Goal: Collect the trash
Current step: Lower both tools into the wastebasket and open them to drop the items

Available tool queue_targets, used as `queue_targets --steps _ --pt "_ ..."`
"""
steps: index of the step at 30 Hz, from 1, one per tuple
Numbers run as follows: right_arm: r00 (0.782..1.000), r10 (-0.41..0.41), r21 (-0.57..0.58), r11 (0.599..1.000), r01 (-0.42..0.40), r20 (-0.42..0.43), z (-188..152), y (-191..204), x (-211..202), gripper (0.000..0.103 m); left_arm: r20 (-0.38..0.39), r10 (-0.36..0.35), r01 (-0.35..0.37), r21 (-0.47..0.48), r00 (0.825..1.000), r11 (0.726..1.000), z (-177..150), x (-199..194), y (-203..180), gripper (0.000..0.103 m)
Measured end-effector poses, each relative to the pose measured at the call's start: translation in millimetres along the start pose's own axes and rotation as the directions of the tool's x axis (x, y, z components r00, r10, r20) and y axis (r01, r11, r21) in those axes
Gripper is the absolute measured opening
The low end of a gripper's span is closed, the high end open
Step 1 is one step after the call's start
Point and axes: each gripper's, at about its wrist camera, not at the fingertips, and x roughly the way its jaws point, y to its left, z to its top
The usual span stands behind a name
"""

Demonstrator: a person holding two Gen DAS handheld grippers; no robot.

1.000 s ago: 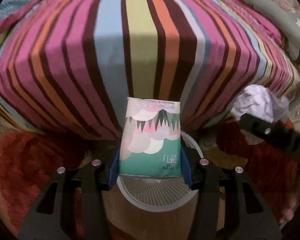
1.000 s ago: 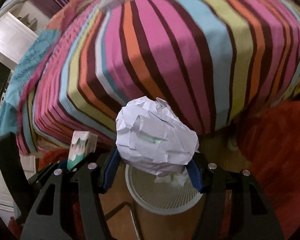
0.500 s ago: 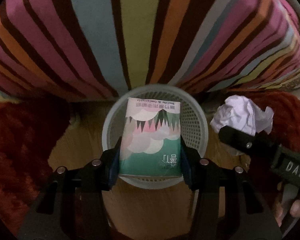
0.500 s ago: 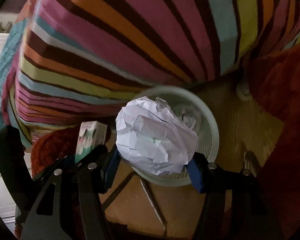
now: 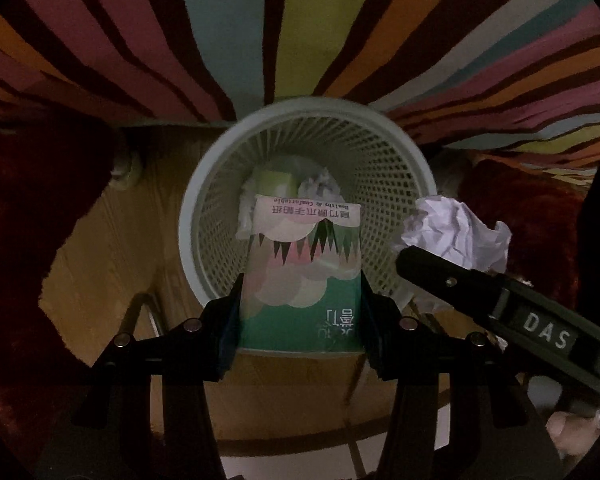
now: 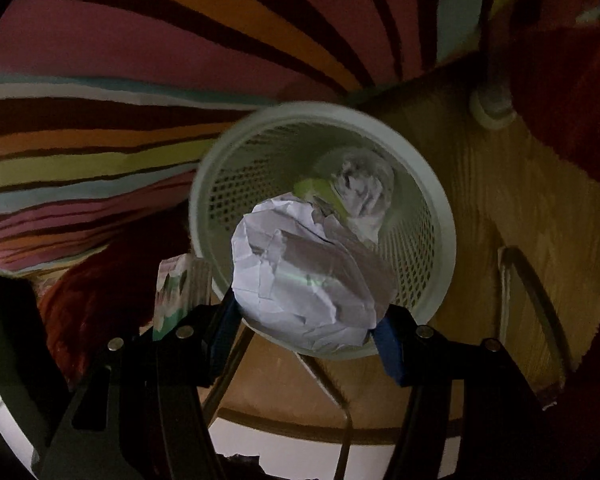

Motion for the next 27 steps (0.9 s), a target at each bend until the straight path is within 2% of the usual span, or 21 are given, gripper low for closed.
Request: queue_targets --steps 10,19,20,21,22,23,27 --pt "0.997 -0.016 0.045 0.999 0.02 -0.07 7 -9 23 0.057 -0.076 0.008 -0.008 -0.004 0.997 1.0 6 25 0 0.05" --pt "0.997 -0.014 0.061 0.998 0.019 -0.082 15 -8 34 0.059 -0.122 0.015 -0.018 -0.027 0.992 0.999 8 36 2 0.052" --pt "0.997 -0.006 0.066 0.998 0.011 -0.081 17 -8 35 0.06 -0.13 0.011 -0.015 -0.035 0.991 0.999 9 39 3 0.056" --pt "0.997 0.003 0.075 0.997 0.003 -0.083 18 -9 36 0.067 -0.138 0.009 -0.015 -0.046 0.99 0.999 9 41 4 0.062" --pt "0.996 0.008 0.082 0.997 -0.001 -0.086 17 -11 38 0.079 -0.141 0.012 -0.02 -0.055 0.99 0.998 9 43 5 0.075" --pt "0.996 0.012 0.093 0.996 -0.004 -0.086 17 -13 39 0.081 -0.14 0.028 -0.037 -0.063 0.99 0.997 9 43 7 0.08" --pt "0.997 0.031 0.131 0.991 -0.02 -0.077 18 -18 38 0.083 -0.131 0.023 -0.035 -0.093 0.991 0.995 11 42 11 0.085"
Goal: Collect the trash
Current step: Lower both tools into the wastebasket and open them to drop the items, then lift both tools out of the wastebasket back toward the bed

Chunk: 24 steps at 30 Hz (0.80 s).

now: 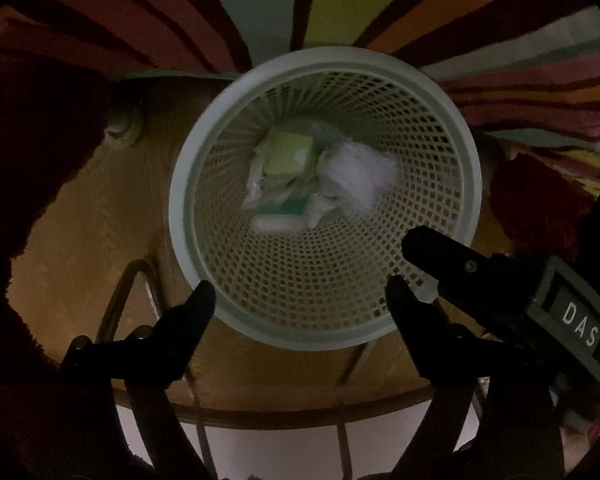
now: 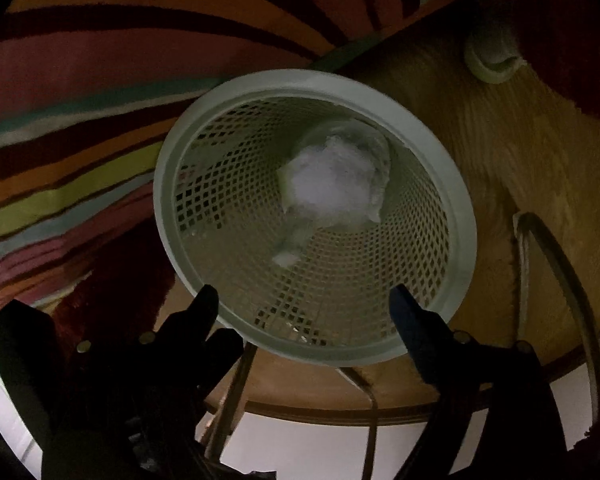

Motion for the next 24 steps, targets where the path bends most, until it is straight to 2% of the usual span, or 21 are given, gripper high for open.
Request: queue_targets --steps 2,4,14,24 --pt "1.0 -0.014 0.003 1.0 0.014 0.007 0 -1 0 0.083 0.003 0.0 0.0 -0.004 1.0 1.0 1 -1 0 0.085" --pt "1.0 -0.024 0.007 1.0 0.024 0.007 0 -2 1 0.093 0.002 0.002 -0.002 -0.007 1.0 1.0 0 0 2 0.085" --pt "1.0 -0.012 0.033 0.999 0.012 0.007 3 -10 1 0.093 -0.008 -0.001 0.001 -0.017 1.0 1.0 0 -1 3 0.085" --pt "0.999 0.012 0.025 1.0 -0.013 0.039 -6 -7 -10 0.093 0.074 -0.016 0.019 -0.038 0.997 0.999 -7 -20 11 0.085"
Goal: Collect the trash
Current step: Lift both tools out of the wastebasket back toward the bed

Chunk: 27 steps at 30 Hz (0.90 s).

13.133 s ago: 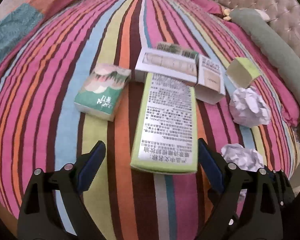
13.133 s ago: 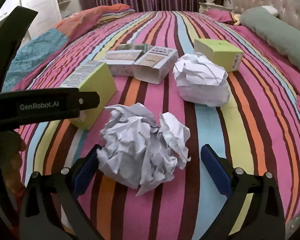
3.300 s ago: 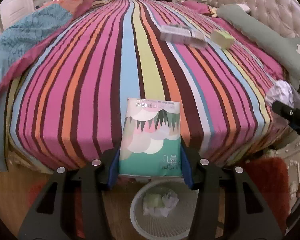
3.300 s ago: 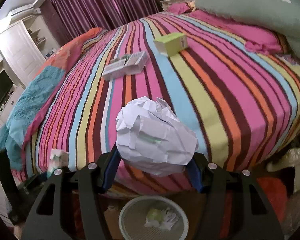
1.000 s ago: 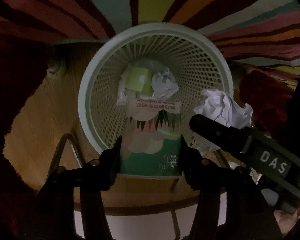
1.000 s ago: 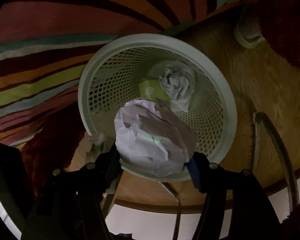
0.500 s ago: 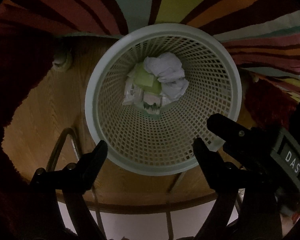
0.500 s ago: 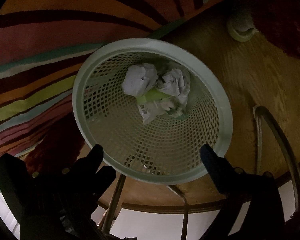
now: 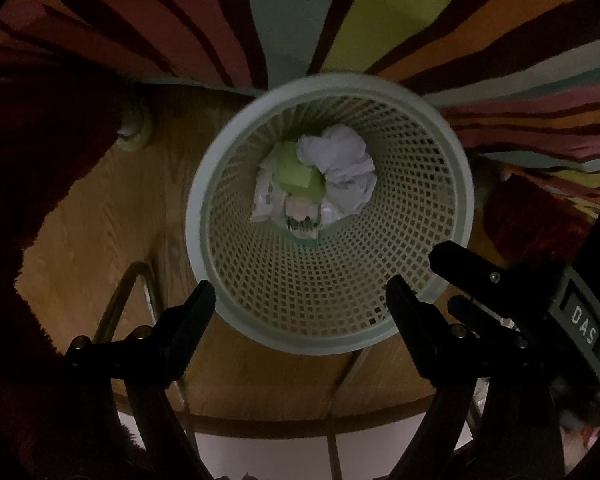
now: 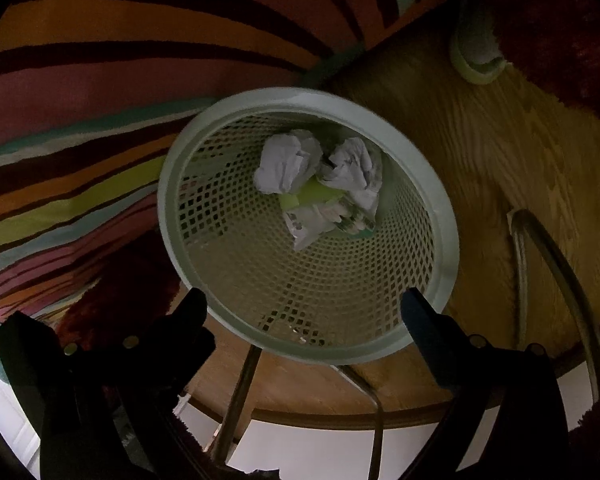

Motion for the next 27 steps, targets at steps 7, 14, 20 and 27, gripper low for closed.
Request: queue_targets --steps 7,14,20,27 --pt "0.998 0.016 -0.06 0.998 -0.013 0.058 -9 10 -19 0.093 0.103 -0.024 0.02 0.043 0.994 0.999 -13 -33 -3 0.085" --pt "0.991 0.025 -0.186 0.983 0.0 0.135 -24 29 -46 0.093 0.243 -0.05 0.03 0.086 0.969 0.996 -30 -78 -2 0.085" --pt "0.967 0.08 -0.306 0.952 -0.003 0.24 -46 44 -89 0.093 0.369 -0.036 -0.025 0.158 0.929 0.987 -43 -114 -8 0.085" --pt "0.885 0.242 -0.356 0.93 -0.094 0.399 -63 45 -162 0.093 0.45 -0.008 -0.104 0.224 0.893 0.969 -50 -142 -15 0.085"
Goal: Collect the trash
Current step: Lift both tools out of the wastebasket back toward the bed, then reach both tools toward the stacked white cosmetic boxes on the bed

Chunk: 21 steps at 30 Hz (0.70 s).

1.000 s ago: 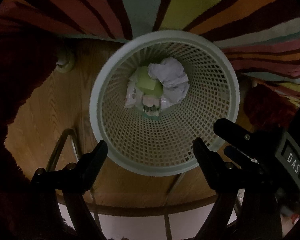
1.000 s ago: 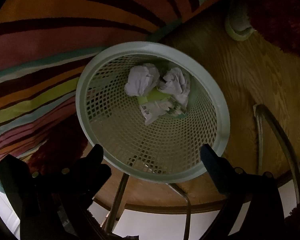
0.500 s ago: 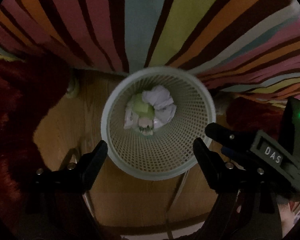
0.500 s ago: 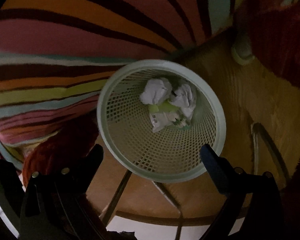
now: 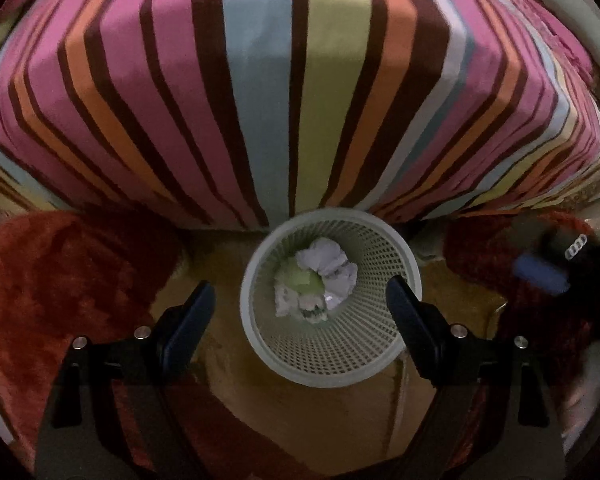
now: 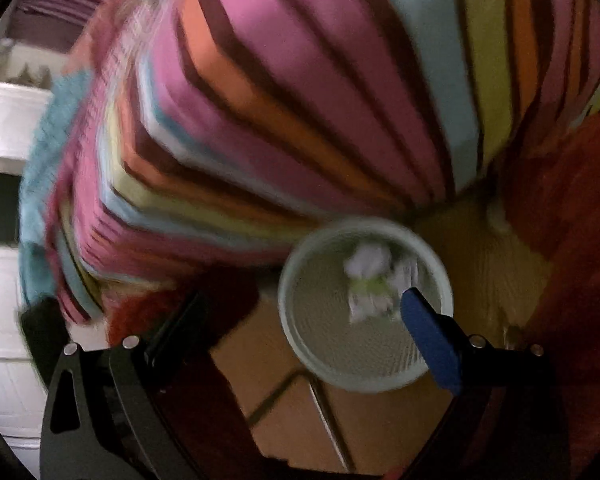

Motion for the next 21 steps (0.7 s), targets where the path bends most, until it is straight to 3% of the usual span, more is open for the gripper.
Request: queue_targets --steps 4,9,14,21 --pt "0.98 -0.015 -0.07 0.997 0.029 0.2 23 12 -41 0.093 0.065 -0.013 0.013 0.01 0.998 1.0 7 -18 1 0.085" --pt "0.91 -0.045 -0.203 0.969 0.139 0.411 43 31 -67 0.093 0.192 -0.009 0.008 0.002 0.981 1.0 34 -51 9 0.085" --pt "0.882 -0.06 -0.273 0.939 0.209 0.468 67 47 -60 0.093 0.304 -0.013 0.018 -0.013 0.953 1.0 82 -72 19 0.085" --pt "0.869 -0.073 -0.297 0.923 0.245 0.49 107 72 -51 0.093 0.375 0.009 -0.042 0.079 0.927 0.996 148 -84 5 0.085"
